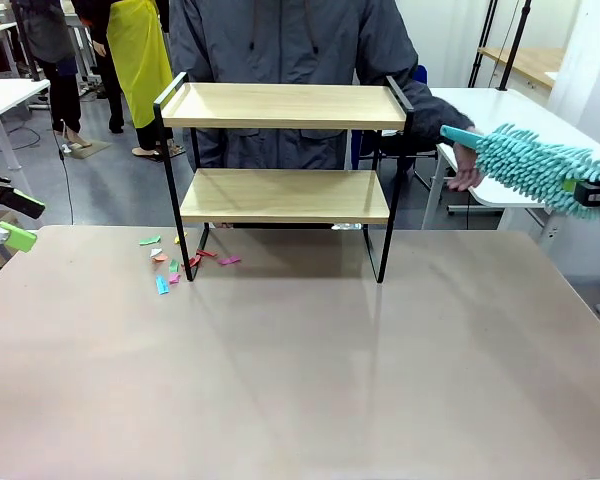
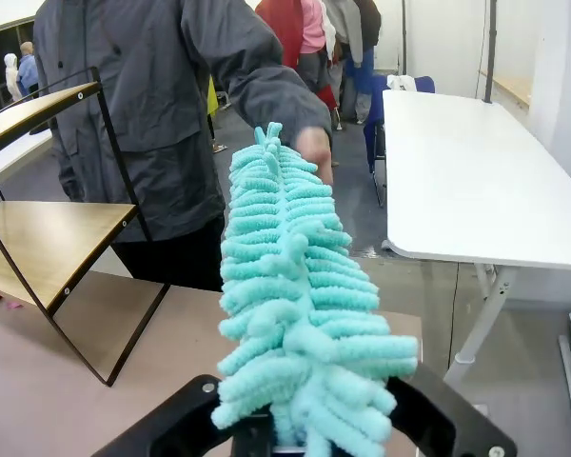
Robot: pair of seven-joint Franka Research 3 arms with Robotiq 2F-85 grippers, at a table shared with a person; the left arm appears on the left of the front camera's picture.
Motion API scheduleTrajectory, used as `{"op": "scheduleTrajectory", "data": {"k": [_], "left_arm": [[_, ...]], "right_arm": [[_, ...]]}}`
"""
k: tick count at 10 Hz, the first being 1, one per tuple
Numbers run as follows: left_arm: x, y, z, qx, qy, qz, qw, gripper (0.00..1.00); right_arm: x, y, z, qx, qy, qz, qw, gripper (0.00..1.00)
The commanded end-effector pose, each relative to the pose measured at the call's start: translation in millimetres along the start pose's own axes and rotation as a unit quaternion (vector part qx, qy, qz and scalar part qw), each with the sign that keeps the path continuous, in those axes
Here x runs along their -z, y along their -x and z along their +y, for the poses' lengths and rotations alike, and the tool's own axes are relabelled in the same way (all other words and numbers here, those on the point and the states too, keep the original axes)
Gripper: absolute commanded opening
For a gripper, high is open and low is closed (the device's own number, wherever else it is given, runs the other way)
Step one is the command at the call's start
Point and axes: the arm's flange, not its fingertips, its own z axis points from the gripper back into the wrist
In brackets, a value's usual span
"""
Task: Clean the shelf.
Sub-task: Hand the Duster back to the human.
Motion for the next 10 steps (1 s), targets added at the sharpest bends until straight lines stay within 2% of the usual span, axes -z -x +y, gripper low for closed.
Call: {"op": "scheduleTrajectory", "data": {"k": [1, 7, 8, 9, 10], "left_arm": [[-0.2, -1.5, 0.4, 0.006, 0.003, -0.011, 1.0, 1.0], [-0.2, -1.5, 0.4, 0.006, 0.003, -0.011, 1.0, 1.0], [-0.2, -1.5, 0.4, 0.006, 0.003, -0.011, 1.0, 1.0], [-0.2, -1.5, 0.4, 0.006, 0.003, -0.011, 1.0, 1.0], [-0.2, -1.5, 0.4, 0.006, 0.003, -0.011, 1.0, 1.0]], "right_arm": [[-1.4, -2.8, 0.7, 0.0, 0.0, -0.002, 1.0, 0.17], [-1.4, -2.8, 0.7, 0.0, 0.0, -0.002, 1.0, 0.17], [0.1, -1.0, 0.2, -0.001, -0.001, -0.001, 1.0, 0.73], [0.0, -1.3, 0.2, 0.003, -0.008, 0.0, 1.0, 0.74], [-0.3, -2.8, -1.3, 0.018, -0.015, 0.004, 1.0, 1.0]]}}
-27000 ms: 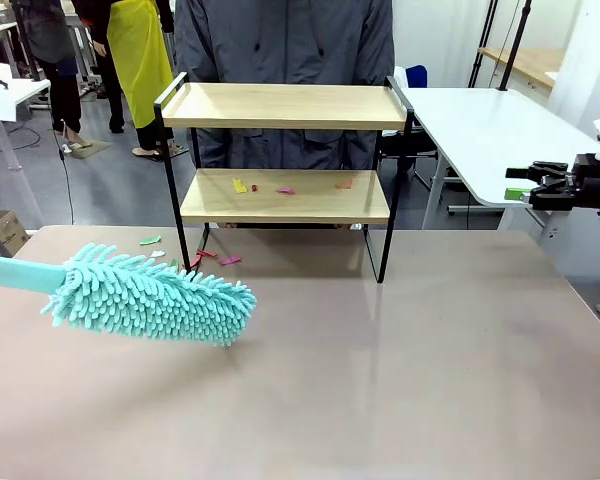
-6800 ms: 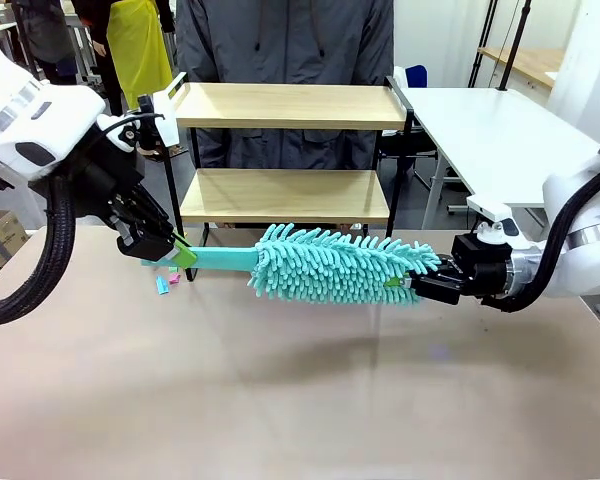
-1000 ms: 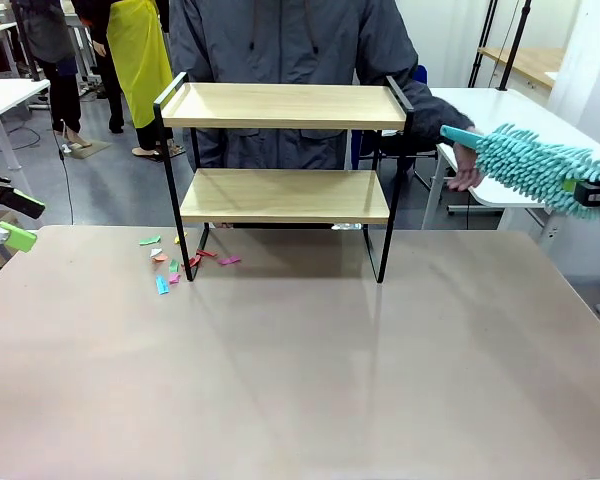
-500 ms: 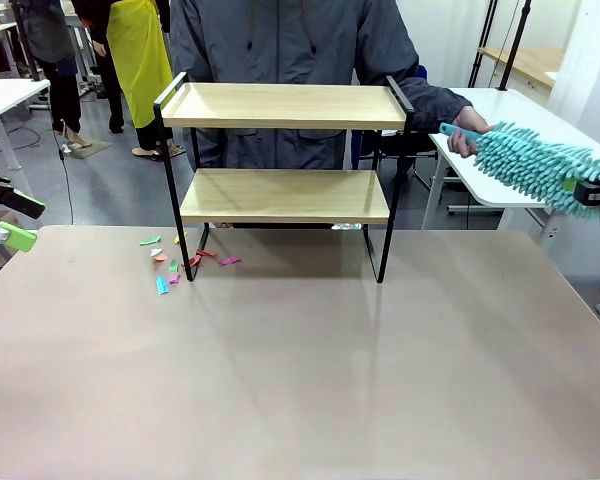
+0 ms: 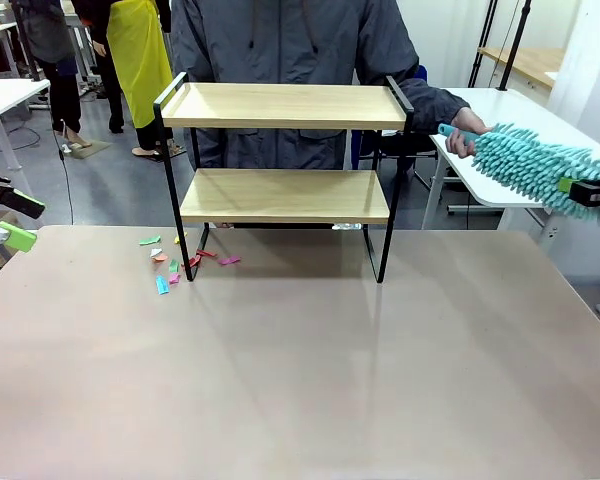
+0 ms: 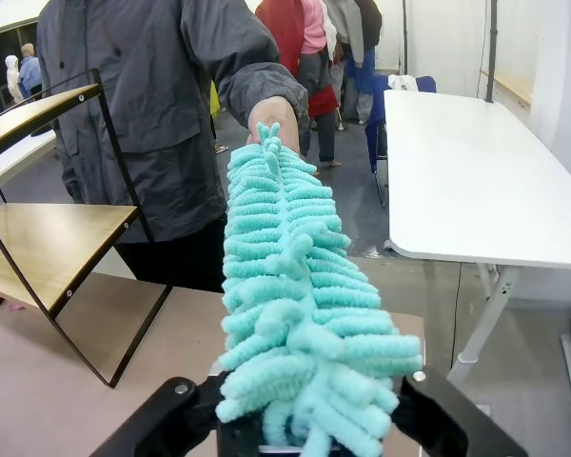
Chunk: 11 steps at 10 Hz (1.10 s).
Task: Clean the shelf.
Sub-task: Hand the Duster back to the human.
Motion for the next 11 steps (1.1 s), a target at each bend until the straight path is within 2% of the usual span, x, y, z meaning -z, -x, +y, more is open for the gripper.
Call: {"op": "scheduleTrajectory", "data": {"k": [1, 3, 5, 8, 10, 11], "left_arm": [[0, -1, 0, 0.006, 0.003, -0.011, 1.0, 1.0], [0, -1, 0, 0.006, 0.003, -0.011, 1.0, 1.0], [0, -1, 0, 0.006, 0.003, -0.011, 1.0, 1.0], [0, -1, 0, 0.006, 0.003, -0.011, 1.0, 1.0], [0, -1, 0, 0.006, 0.003, -0.011, 1.0, 1.0], [0, -1, 0, 0.006, 0.003, -0.011, 1.0, 1.0]], "right_arm": [[-3, -9, -3, 0.041, -0.021, 0.006, 0.999, 1.0], [-10, -40, -7, 0.088, -0.033, -0.017, 0.995, 0.98], [-30, -98, -27, 0.16, -0.036, -0.067, 0.984, 1.0], [-53, -163, -84, 0.303, -0.005, -0.131, 0.944, 1.0], [-64, -178, -122, 0.364, 0.013, -0.159, 0.917, 1.0], [-65, -177, -131, 0.376, 0.017, -0.155, 0.914, 1.0]]}}
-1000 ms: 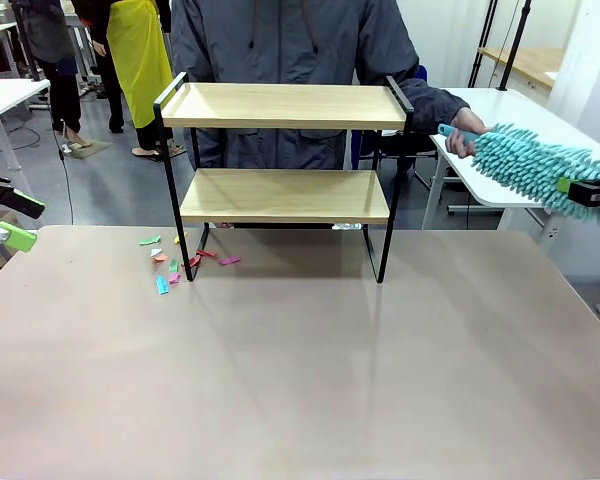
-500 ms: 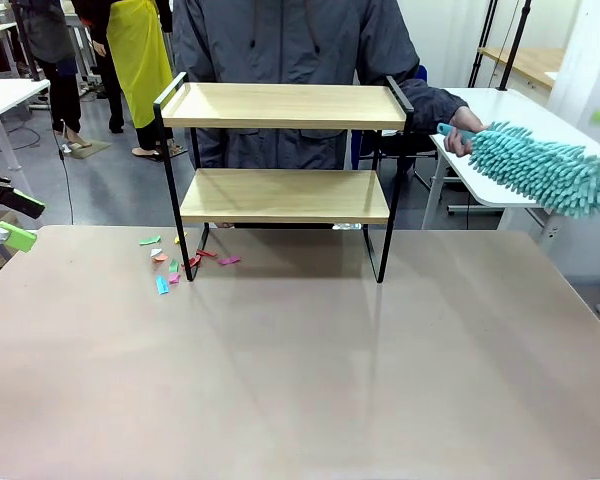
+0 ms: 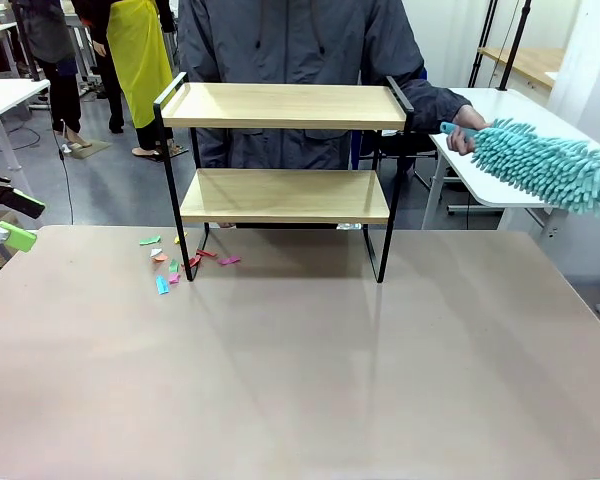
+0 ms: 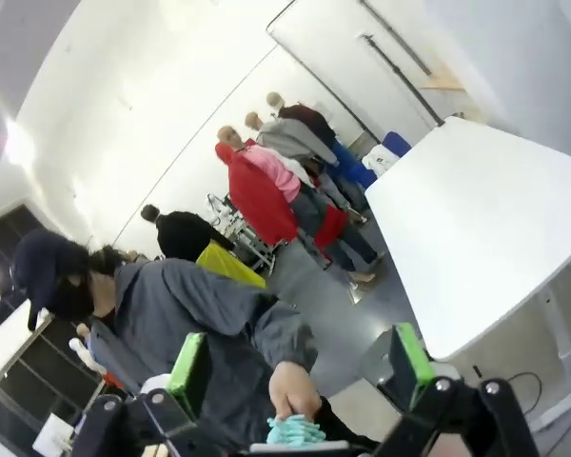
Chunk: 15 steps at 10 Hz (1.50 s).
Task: Clean the shelf.
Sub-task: Hand the Duster back to the human.
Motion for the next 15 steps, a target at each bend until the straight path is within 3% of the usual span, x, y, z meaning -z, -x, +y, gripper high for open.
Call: {"op": "scheduleTrajectory", "data": {"k": [1, 2, 15], "left_arm": [[0, -1, 1, 0.006, 0.003, -0.012, 1.0, 1.0], [0, -1, 1, 0.006, 0.003, -0.012, 1.0, 1.0], [0, -1, 1, 0.006, 0.003, -0.012, 1.0, 1.0]], "right_arm": [[14, 1, -6, 0.011, 0.007, 0.033, 0.999, 1.0], [0, 0, 0, 0.0, 0.0, 0.0, 1.0, 1.0], [0, 0, 0, 0.0, 0.0, 0.0, 1.0, 1.0]]}}
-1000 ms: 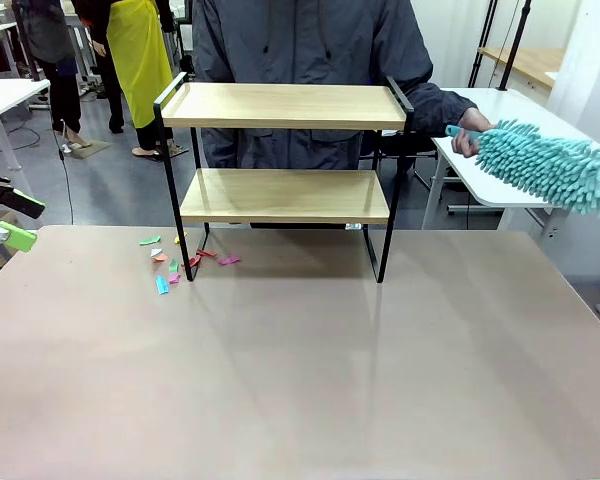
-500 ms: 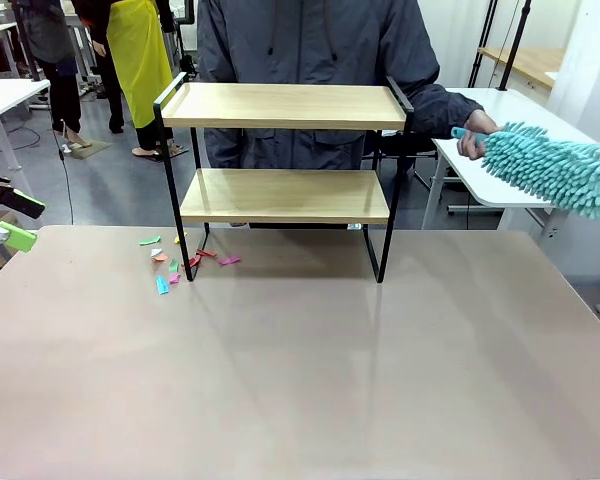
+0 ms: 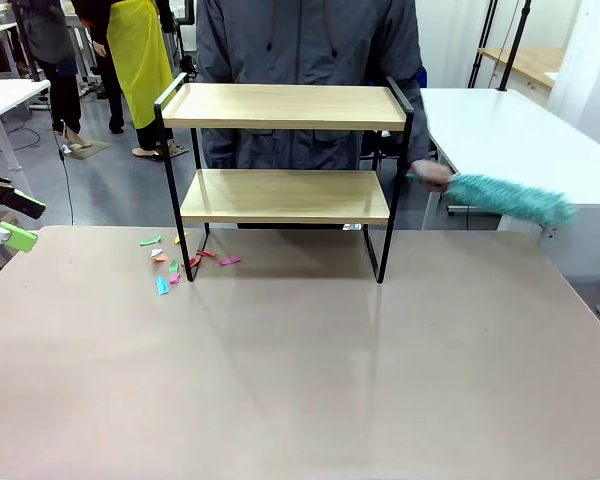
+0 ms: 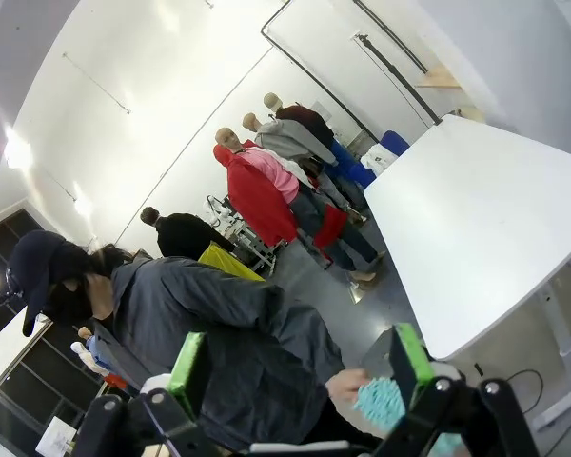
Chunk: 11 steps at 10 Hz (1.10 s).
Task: Clean the shelf.
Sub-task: Hand the Duster back to the human.
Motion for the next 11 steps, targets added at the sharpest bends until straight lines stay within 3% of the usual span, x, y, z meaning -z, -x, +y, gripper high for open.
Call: {"op": "scheduleTrajectory", "data": {"k": [1, 11], "left_arm": [[0.1, -1.2, 0.5, 0.006, 0.003, -0.012, 1.0, 1.0], [0.1, -1.2, 0.5, 0.006, 0.003, -0.012, 1.0, 1.0]], "right_arm": [[-0.7, 3.0, 0.6, -0.003, 0.0, -0.001, 1.0, 1.0], [-0.7, 3.0, 0.6, -0.003, 0.0, -0.001, 1.0, 1.0]]}}
